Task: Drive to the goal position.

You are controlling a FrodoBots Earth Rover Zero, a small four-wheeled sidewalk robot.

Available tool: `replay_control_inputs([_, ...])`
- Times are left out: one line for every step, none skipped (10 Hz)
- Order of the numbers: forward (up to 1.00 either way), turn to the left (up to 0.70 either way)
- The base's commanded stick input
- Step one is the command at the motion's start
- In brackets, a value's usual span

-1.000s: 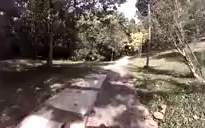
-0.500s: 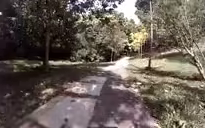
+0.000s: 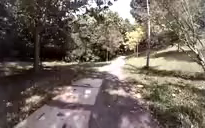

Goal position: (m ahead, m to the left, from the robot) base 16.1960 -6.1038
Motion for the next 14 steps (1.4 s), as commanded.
replay_control_inputs([0.7,-0.02])
replay_control_inputs([0.7,-0.27])
replay_control_inputs([0.7,-0.19])
replay_control_inputs([0.7,0.0])
replay_control_inputs([0.7,0.0])
replay_control_inputs([0.7,0.0])
replay_control_inputs([0.7,0.0])
replay_control_inputs([0.7,0.0])
replay_control_inputs([0.7,0.0])
replay_control_inputs([0.7,0.0])
replay_control_inputs([0.7,0.0])
replay_control_inputs([0.7,0.0])
replay_control_inputs([0.7,0.0])
replay_control_inputs([0.7,0.0])
